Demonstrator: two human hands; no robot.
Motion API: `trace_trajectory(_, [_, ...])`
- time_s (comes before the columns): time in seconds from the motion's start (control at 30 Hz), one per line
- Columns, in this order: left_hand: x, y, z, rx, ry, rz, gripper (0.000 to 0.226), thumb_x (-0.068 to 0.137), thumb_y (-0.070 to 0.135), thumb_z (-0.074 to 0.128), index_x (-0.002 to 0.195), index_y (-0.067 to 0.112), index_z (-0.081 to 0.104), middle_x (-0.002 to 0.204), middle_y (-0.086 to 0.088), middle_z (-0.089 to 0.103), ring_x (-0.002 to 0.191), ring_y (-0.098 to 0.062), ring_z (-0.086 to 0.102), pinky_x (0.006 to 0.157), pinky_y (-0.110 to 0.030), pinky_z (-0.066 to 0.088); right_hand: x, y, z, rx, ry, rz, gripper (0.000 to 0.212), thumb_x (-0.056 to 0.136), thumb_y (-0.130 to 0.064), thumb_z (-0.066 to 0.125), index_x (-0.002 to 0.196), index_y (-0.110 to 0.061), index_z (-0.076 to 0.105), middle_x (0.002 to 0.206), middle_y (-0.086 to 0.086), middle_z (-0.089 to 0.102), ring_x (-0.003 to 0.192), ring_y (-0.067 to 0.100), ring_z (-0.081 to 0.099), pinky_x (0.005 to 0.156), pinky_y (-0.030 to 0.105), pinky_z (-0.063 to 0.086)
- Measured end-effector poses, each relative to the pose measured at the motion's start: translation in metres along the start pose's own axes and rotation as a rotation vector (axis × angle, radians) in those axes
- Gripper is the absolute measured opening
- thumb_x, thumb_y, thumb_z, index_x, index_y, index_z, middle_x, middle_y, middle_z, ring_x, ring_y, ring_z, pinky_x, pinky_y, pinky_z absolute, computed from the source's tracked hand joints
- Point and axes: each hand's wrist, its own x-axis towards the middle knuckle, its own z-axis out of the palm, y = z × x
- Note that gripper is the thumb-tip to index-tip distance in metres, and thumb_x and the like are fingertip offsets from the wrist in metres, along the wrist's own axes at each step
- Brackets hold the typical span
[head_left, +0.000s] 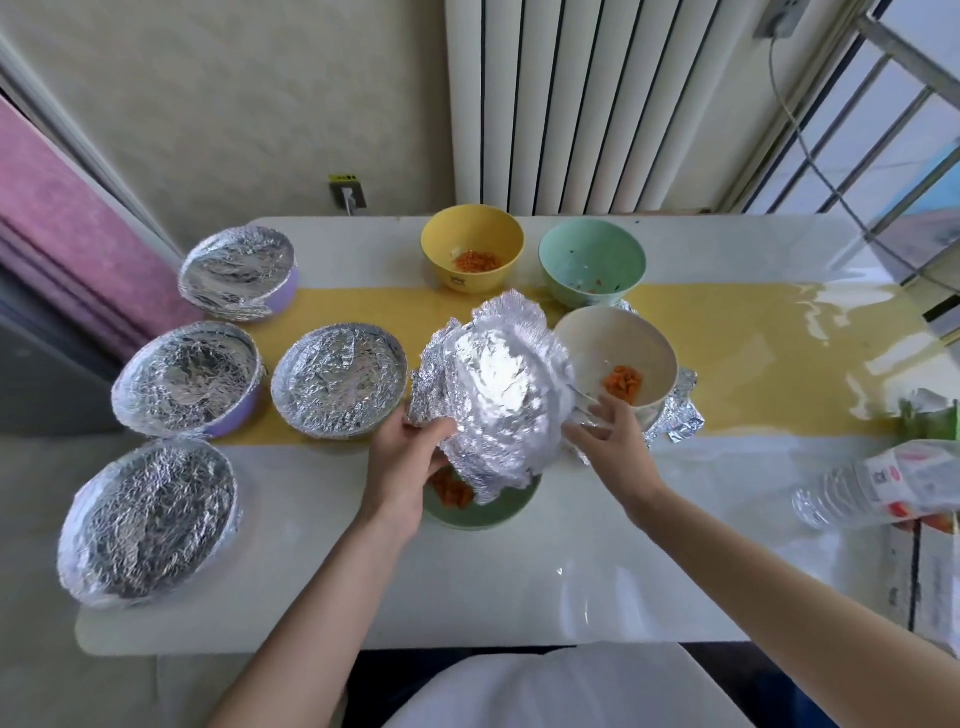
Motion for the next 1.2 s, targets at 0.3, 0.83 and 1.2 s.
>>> trace_trajectory(0.3, [0.012, 0.013, -0.032, 0.052, -0.289, -0.113, 0.054, 0.053, 0.01, 0.067, 0.105, 0.023, 0.059, 0.098, -0.002, 0.064, 0.092, -0.016, 0.055, 0.08, -0.026, 0.041, 0.014, -0.007, -0.019, -0.057, -0.22, 0.047, 0.09, 0.073, -0.05, 0.067, 0.144, -0.012, 0.027, 0.132, -0.002, 0.046, 0.12, 0.013, 0.047, 0.097, 0.03, 0.041])
trace_trajectory(0.83, [0.018, -0.018, -0.038, 0.435, -0.01, 0.198, 0.034, 0.084, 0.019, 0.068, 0.066, 0.013, 0.04, 0.057, 0.002, 0.035, 0.056, -0.012, 0.032, 0.055, -0.027, 0.025, 0.006, -0.004, 0.003, -0.256, -0.083, -0.041, 0.026, 0.085, -0.027, 0.067, 0.101, -0.01, 0.056, 0.073, 0.007, 0.063, 0.059, 0.021, 0.056, 0.06, 0.034, 0.05])
trace_trajectory(1.2, [0.024, -0.029, -0.035, 0.787, 0.251, 0.445, 0.045, 0.087, 0.016, 0.064, 0.062, 0.022, 0.027, 0.054, 0.002, 0.027, 0.051, -0.014, 0.021, 0.046, -0.021, 0.025, 0.009, 0.009, 0.01, -0.408, -0.091, -0.017, 0.032, 0.089, -0.022, 0.063, 0.063, -0.01, 0.048, 0.049, 0.0, 0.049, 0.03, 0.001, 0.04, 0.035, 0.013, 0.03])
